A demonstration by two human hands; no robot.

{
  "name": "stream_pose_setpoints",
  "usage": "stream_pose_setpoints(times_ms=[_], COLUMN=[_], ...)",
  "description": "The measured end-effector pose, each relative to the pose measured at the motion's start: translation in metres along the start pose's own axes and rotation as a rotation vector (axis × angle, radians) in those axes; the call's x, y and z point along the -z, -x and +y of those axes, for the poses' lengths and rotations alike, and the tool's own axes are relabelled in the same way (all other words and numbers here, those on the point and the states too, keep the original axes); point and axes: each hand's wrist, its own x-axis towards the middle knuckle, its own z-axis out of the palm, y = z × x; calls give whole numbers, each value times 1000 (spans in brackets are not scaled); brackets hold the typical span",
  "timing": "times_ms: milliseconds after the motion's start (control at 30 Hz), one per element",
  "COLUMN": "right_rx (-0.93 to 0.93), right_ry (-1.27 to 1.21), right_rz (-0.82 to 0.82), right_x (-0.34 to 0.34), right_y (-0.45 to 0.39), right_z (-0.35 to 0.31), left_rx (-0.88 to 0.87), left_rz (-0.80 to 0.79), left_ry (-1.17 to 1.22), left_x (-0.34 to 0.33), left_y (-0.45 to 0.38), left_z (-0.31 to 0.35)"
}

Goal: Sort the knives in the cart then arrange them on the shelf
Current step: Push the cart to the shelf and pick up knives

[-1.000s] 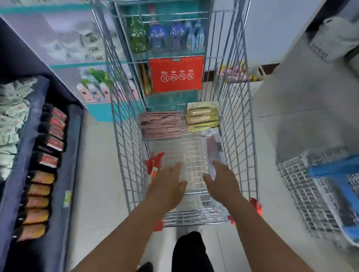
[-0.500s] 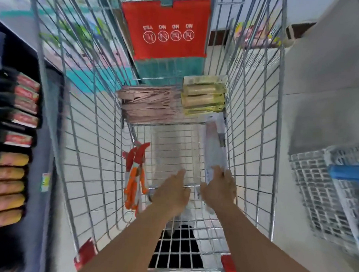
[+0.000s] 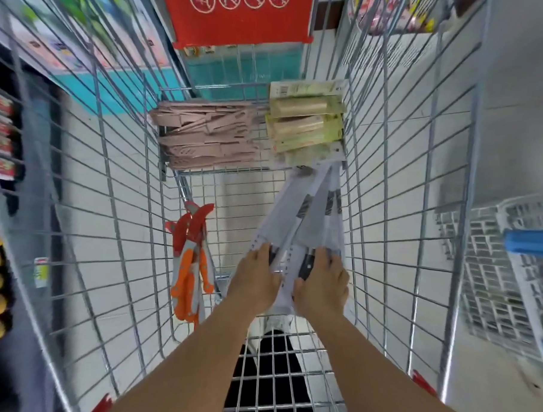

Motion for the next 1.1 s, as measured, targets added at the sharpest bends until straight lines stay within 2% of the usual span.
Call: stream_pose_setpoints(times_ms=[167,500,667,900,1100], right_rx=[26,7,37,81,111], right_ry=[25,-52,-97,-114,-123], right_rz=[-30,-65,-80,-88,-130], right_x=[-10,-26,-6,33,59], right_y=[-11,-18,-7,32,73], right_z=[-6,-16,-14,-15,-24], left_rx=[71,72,90,56,114], left_rz=[136,81,59,-59,-60], left_ry=[-169,-347,-295,-114,103], left_x=[-13,-12,6,36,64], left_y=[-14,-23,-6,39,82], left_z=[-9,-16,-6,1,5])
